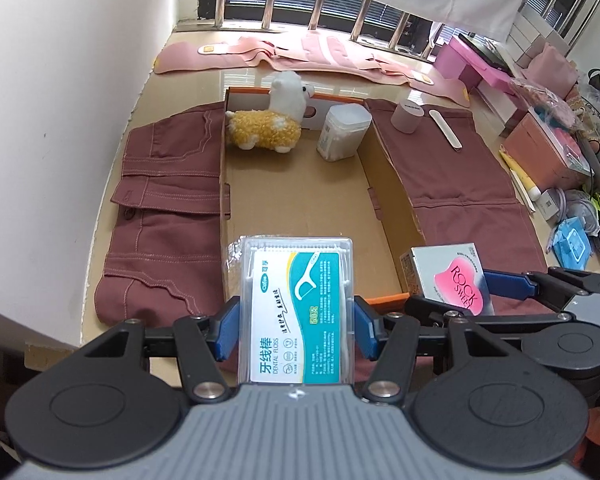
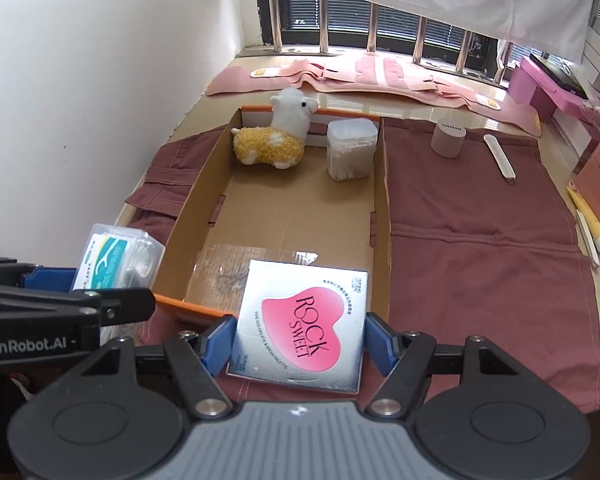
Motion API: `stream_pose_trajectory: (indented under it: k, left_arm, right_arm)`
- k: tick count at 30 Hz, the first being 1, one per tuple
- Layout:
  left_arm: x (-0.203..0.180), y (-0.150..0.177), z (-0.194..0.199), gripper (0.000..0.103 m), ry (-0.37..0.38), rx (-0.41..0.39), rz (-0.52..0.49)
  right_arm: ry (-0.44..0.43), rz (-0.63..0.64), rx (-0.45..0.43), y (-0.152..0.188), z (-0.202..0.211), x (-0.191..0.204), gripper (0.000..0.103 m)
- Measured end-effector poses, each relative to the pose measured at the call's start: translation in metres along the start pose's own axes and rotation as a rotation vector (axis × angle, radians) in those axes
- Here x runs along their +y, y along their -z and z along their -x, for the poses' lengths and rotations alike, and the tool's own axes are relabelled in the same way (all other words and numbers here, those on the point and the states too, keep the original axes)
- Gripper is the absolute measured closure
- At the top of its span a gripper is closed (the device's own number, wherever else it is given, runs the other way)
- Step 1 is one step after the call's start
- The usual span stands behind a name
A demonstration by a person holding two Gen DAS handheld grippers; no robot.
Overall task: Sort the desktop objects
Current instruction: 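Carry the floss pack and heart box with both grippers over the cardboard box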
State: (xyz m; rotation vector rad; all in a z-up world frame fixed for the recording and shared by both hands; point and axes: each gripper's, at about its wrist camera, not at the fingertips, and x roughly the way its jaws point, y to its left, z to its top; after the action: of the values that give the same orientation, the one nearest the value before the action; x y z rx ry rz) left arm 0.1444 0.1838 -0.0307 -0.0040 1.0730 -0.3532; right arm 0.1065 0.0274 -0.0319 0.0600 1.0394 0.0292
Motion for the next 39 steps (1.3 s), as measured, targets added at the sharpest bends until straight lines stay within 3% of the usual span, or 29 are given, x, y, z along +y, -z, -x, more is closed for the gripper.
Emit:
stream_pose_trajectory:
  k: [13, 25, 32, 39]
  left_arm:
    - [0.002, -0.047, -0.041, 0.046, -0.055, -0.042, 0.017]
    - [0.012, -0.091, -0.104, 0.046, -0.088, -0.008, -0.075]
    - [0.006, -0.113, -0.128, 0.046, -0.076, 0.000, -0.297]
    - [-0.006, -0.120, -0.143, 0.046, -0.053, 0.011, -0.622]
  right_arm:
    - [-0.008, 0.051, -0.039, -0.052, -0.040, -0.025, 0.035]
    - [-0.038, 0.124, -0.022, -0.096, -0.100, -0.037, 0.035]
    - [-0.104, 0.328, -0.012, -0.115, -0.130, -0.041, 0.035]
    - [-0.176, 0.684, 0.028, -0.126, -0.152, -0.034, 0.035]
